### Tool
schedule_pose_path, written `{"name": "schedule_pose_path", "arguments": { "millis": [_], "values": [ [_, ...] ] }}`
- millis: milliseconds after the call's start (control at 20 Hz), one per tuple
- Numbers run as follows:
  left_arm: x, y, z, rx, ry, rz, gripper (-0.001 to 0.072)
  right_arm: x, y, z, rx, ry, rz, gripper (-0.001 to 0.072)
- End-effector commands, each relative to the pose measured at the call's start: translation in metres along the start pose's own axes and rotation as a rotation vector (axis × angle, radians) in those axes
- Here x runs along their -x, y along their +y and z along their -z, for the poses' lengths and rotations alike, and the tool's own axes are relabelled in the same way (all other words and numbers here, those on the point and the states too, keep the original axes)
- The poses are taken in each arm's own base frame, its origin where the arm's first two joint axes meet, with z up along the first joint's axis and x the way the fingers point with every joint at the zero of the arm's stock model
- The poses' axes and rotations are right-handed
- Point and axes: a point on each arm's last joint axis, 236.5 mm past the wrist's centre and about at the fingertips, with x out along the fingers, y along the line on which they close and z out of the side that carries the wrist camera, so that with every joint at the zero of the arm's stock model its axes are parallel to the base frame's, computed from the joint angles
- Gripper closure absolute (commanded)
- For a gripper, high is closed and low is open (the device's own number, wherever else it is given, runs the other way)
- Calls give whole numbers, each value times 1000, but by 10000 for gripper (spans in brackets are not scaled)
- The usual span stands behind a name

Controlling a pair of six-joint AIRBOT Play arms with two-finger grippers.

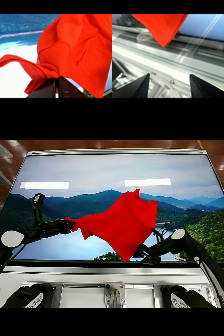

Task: Fold the shirts.

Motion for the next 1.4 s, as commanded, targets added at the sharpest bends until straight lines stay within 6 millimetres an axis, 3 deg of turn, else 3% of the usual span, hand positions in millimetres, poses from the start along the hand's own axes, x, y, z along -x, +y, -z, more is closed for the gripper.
{"name": "schedule_pose_path", "arguments": {
  "millis": [0, 100, 300, 400, 600, 700, 750, 800, 950, 1050, 1150, 1250, 1350],
  "values": [
    [0, 0, 2, -37, 10, 3, 663, -31, -6, 0, -82, -27, 57, 72],
    [1, -1, 2, -84, 13, 5, 663, -37, 2, -7, -125, -34, 13, 72],
    [1, -3, 10, -97, 44, 16, 663, -51, 32, -41, -155, -191, -75, 72],
    [1, -6, 17, -118, 74, 29, 663, -58, 37, -45, -178, -226, -71, 86],
    [10, -16, 2, -133, 42, 43, 663, -60, 42, -54, -213, -256, -98, 117],
    [15, -20, -10, -151, 16, 46, 663, -59, 46, -58, -228, -272, -120, 454],
    [16, -21, -14, -159, 8, 44, 663, -57, 52, -59, -219, -276, -141, 589],
    [18, -22, -17, -162, 1, 43, 663, -55, 59, -61, -182, -277, -154, 641],
    [22, -18, -25, -165, -16, 28, 663, -33, 100, -56, 65, -248, -165, 642],
    [34, -18, -43, -177, -51, 15, 663, 1, 130, -50, 269, -273, -130, 642],
    [63, -23, -79, -231, -134, -17, 663, 66, 167, -45, 535, -402, -47, 643],
    [123, -39, -134, -317, -312, -74, 664, 158, 207, -30, 746, -631, 51, 643],
    [205, -72, -187, -394, -535, -114, 663, 279, 251, 5, 841, -987, 84, 643]
  ]
}}
